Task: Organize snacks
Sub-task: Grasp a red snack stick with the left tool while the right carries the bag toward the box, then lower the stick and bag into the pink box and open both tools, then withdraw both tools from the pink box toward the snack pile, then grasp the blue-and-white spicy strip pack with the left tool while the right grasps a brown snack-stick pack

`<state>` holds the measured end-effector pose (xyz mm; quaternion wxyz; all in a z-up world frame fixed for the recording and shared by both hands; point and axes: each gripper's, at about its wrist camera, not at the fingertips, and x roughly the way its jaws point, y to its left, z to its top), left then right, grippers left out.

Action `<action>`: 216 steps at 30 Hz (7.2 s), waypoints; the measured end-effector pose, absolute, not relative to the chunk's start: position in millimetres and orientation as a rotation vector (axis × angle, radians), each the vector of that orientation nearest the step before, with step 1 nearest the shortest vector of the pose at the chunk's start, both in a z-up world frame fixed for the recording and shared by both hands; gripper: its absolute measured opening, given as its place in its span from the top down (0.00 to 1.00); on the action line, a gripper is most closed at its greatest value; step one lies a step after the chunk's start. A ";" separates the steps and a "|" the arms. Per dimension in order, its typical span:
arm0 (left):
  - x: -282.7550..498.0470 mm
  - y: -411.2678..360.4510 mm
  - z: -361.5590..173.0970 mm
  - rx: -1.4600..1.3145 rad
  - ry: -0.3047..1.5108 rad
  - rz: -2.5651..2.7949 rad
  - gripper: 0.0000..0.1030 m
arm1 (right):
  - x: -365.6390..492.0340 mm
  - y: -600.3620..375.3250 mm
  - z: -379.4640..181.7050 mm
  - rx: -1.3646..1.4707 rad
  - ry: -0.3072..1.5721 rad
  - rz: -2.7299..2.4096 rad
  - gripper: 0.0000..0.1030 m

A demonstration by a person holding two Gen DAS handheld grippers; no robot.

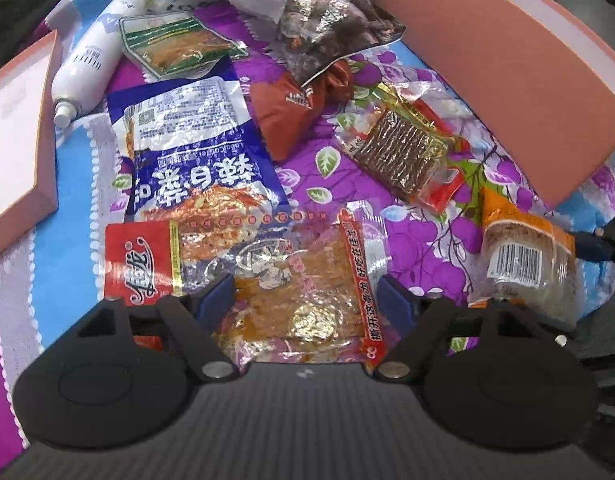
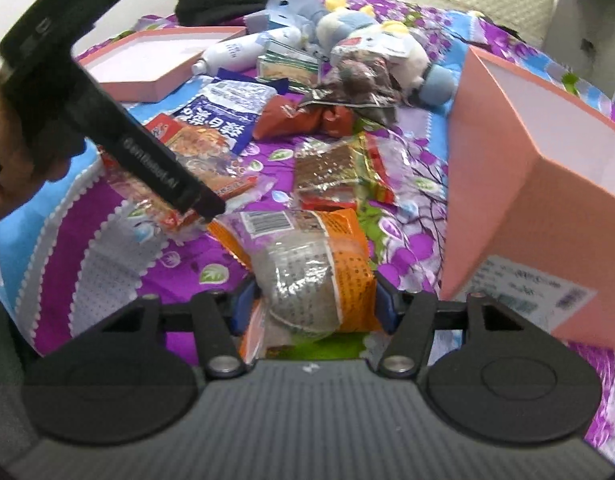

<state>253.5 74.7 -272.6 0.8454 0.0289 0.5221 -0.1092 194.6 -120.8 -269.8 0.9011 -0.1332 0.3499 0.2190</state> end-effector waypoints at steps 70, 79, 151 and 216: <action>220.0 -48.8 -50.6 -0.199 0.695 -0.464 0.94 | 172.0 -254.9 -107.7 -0.007 0.483 0.089 0.42; 336.0 -100.9 -35.2 -0.135 0.755 -0.506 0.94 | 222.5 -302.6 -78.2 0.011 0.457 0.017 0.42; 144.7 -13.9 -124.4 -0.165 0.647 -0.283 0.50 | 127.0 -242.2 -153.1 0.191 0.514 0.175 0.24; 323.6 143.0 -293.7 -0.173 0.873 -0.103 0.09 | 328.0 -60.6 -281.6 -0.294 0.794 0.501 0.23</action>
